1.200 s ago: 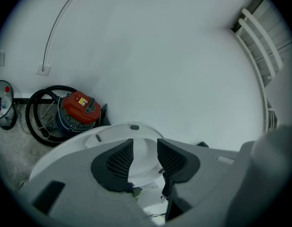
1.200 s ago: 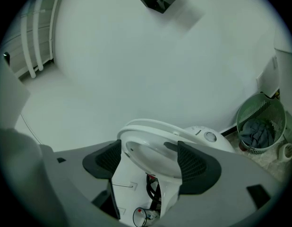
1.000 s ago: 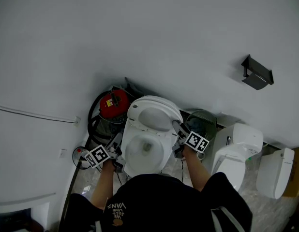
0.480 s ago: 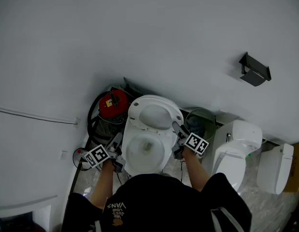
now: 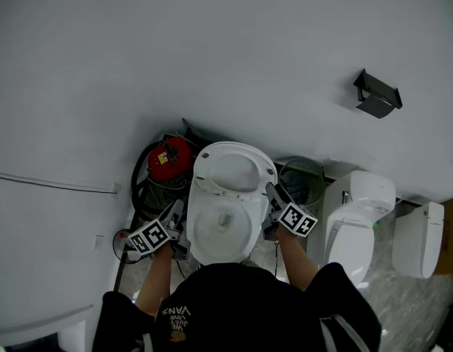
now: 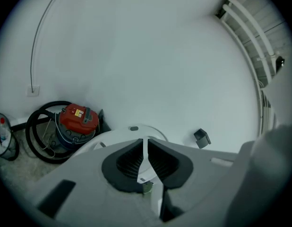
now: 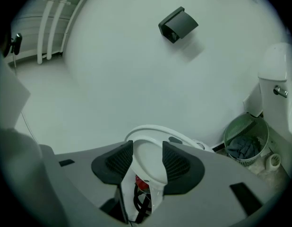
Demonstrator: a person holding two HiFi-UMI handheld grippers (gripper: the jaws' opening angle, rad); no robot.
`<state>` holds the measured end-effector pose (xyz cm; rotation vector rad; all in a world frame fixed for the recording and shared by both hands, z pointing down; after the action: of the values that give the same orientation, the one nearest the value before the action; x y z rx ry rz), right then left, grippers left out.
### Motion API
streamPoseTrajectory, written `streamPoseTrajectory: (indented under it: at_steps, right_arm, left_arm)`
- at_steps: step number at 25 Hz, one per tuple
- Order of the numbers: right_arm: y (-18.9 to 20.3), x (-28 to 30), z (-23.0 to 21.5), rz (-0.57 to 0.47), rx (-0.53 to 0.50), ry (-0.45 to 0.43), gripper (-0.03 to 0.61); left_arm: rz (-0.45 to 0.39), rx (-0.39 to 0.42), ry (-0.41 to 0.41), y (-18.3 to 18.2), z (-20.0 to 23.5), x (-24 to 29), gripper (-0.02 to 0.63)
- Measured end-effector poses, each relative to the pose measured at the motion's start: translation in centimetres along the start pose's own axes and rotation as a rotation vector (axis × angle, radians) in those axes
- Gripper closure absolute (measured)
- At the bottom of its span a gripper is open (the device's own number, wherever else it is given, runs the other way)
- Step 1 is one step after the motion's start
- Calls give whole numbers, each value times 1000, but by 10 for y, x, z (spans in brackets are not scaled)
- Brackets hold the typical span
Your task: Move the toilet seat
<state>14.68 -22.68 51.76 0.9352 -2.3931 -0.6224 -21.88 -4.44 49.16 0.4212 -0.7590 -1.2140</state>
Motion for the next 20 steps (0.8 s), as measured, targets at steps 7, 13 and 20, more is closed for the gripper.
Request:
streamPoseTrajectory:
  at_steps: [7,13,20]
  right_arm:
    - [12,-39,25,-89,-50,10,577]
    - [34,-74,43,-140,-70,25,578]
    - [61,-112,62,-173,-96,17,580]
  left_arm:
    - [45,174,-15,-10,-6,-12,614]
    - [68,286,64,-12,-15,-26,614]
    - [79,449,96,-12,-22,-43,614]
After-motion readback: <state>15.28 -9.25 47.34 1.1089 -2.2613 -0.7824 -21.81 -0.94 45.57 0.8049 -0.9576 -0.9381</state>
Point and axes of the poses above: the fingertips, and each gripper's own axes: x forward along the fingers, z to its left, y out of its underside, the point moved 10 cm from there along -x, backward along the fingers, and after that the axes turned 9 degrees about x, right-handed, at the moved point
